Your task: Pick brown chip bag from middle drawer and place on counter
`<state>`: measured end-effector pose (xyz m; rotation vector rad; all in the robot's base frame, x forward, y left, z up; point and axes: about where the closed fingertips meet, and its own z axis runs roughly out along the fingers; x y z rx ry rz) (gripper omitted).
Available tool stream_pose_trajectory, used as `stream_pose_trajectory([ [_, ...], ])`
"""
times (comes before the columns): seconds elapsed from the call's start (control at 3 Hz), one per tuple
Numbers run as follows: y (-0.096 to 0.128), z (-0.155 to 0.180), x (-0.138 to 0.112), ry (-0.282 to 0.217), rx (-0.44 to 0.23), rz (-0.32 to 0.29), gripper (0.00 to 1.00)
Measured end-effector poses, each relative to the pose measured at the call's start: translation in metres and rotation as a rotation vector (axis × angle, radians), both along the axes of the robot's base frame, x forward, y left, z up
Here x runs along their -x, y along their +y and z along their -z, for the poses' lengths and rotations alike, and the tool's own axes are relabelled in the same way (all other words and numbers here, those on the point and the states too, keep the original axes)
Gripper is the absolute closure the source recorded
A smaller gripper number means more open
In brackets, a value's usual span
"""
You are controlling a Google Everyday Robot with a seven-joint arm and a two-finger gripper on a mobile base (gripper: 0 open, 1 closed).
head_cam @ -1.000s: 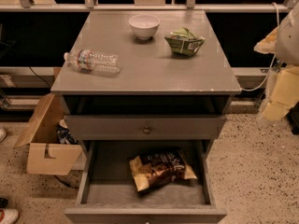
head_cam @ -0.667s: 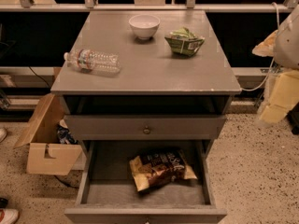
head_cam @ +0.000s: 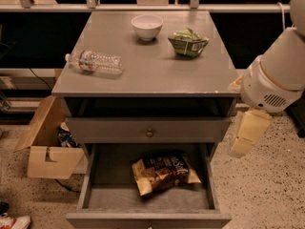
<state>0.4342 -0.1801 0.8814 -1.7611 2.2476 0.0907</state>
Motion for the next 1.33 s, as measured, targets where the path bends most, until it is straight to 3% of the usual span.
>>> stream_pose_trajectory([
  [0.33, 0.0, 0.0, 0.0, 0.0, 0.0, 0.0, 0.0],
  [0.67, 0.002, 0.027, 0.005, 0.031, 0.017, 0.001, 0.0],
  [1.33, 0.017, 0.135, 0.019, 0.05, 0.0, 0.015, 0.0],
])
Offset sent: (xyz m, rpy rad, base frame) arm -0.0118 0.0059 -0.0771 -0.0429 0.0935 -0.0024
